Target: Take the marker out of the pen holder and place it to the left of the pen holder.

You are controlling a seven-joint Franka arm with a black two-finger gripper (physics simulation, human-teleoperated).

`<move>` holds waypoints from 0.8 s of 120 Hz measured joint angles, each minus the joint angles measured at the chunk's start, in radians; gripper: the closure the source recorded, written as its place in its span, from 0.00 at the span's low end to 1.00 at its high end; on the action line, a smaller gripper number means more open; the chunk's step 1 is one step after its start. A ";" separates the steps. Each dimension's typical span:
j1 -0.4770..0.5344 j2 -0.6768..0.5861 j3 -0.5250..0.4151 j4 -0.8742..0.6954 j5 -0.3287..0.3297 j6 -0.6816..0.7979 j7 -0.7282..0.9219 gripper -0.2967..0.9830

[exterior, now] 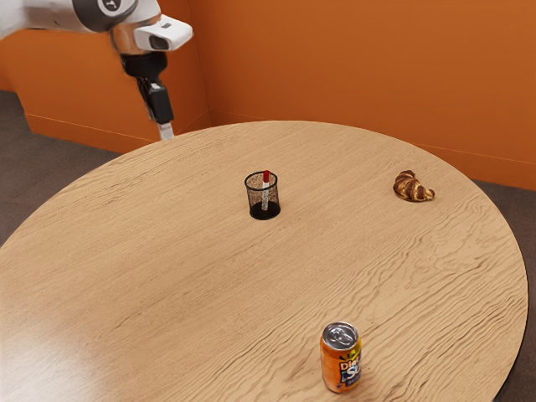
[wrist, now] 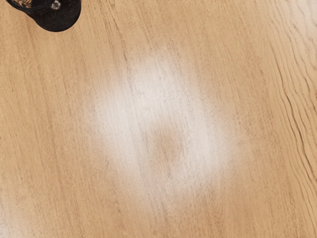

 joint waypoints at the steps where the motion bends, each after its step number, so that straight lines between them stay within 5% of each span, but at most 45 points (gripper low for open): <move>1: -0.001 0.000 0.000 0.003 0.000 0.000 0.003 0.23; 36: -0.005 0.065 0.011 0.064 0.011 -0.001 0.072 0.23; 81: -0.002 0.658 0.043 0.673 -0.034 -0.010 0.251 0.23; 96: -0.002 0.759 0.045 0.759 -0.048 0.005 0.305 0.23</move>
